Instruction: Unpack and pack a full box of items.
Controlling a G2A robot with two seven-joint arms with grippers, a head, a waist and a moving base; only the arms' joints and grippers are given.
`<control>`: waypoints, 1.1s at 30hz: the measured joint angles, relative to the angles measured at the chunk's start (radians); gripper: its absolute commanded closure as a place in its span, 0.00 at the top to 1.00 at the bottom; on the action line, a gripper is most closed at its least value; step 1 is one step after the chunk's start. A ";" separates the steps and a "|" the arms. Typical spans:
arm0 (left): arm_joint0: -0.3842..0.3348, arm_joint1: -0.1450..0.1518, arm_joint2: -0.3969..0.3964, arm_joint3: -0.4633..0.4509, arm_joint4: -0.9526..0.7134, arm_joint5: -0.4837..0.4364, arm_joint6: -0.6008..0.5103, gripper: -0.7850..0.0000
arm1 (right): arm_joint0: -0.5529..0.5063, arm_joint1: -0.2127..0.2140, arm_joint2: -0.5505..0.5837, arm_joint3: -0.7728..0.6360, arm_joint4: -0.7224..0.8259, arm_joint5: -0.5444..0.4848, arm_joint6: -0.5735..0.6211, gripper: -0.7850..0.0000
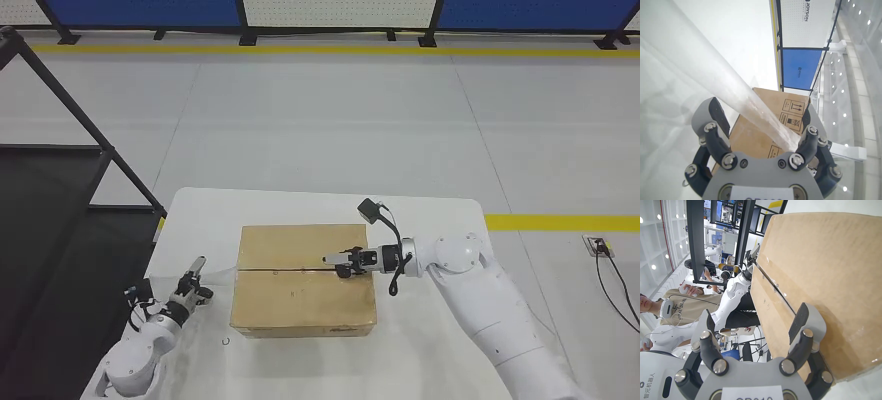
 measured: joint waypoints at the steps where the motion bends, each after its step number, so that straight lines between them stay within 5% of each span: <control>1: -0.012 -0.002 0.005 0.014 -0.011 0.001 -0.003 1.00 | 0.000 0.000 0.000 0.000 0.000 0.000 0.000 1.00; 8: -0.098 -0.019 0.023 0.123 -0.103 -0.014 0.004 1.00 | 0.000 0.000 0.000 0.000 0.000 0.000 0.000 1.00; 14: -0.092 -0.025 -0.004 0.110 -0.149 -0.090 0.063 1.00 | 0.000 0.000 0.000 0.000 0.000 0.000 0.000 1.00; 33: 0.086 -0.012 -0.146 -0.295 -0.072 -0.143 0.128 1.00 | 0.000 0.000 0.000 0.000 0.000 0.000 0.000 1.00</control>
